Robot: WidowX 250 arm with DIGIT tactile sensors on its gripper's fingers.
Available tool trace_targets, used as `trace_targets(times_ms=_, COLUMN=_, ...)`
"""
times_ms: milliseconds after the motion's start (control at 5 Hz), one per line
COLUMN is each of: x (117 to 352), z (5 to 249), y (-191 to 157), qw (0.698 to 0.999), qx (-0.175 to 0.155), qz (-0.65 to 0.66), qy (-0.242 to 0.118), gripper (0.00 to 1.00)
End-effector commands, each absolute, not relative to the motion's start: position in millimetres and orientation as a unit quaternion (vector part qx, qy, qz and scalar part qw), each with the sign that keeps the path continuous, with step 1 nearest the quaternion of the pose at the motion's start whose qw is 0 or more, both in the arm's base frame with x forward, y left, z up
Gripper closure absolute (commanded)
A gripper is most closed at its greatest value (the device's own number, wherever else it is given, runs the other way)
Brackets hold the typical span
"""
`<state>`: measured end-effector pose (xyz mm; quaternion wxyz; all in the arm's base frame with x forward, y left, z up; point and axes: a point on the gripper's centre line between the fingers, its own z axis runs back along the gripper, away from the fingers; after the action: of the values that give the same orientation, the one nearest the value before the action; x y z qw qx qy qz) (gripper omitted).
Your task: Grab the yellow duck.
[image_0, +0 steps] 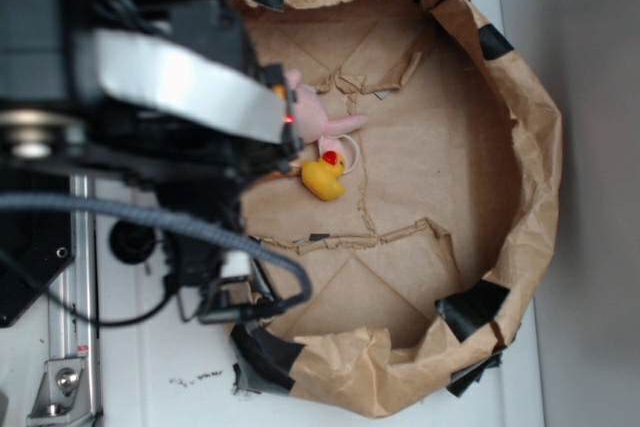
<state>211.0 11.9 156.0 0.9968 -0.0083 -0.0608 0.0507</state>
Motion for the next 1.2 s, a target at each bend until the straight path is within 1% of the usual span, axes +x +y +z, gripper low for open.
trace_targets(times_ms=0, x=249, z=111, y=44, qw=0.997, qx=0.000, qz=0.048, qy=-0.058, gripper=0.00)
trace_targets(times_ms=200, x=258, z=86, y=47, qw=0.999, qx=0.004, qz=0.026, qy=-0.024, gripper=0.00)
trace_targets(times_ms=400, x=263, z=73, y=32, qw=1.000, qx=0.011, qz=-0.008, qy=0.001, gripper=0.00)
trace_targets(times_ms=1000, x=263, z=73, y=32, qw=1.000, qx=0.011, qz=-0.008, qy=0.001, gripper=0.00)
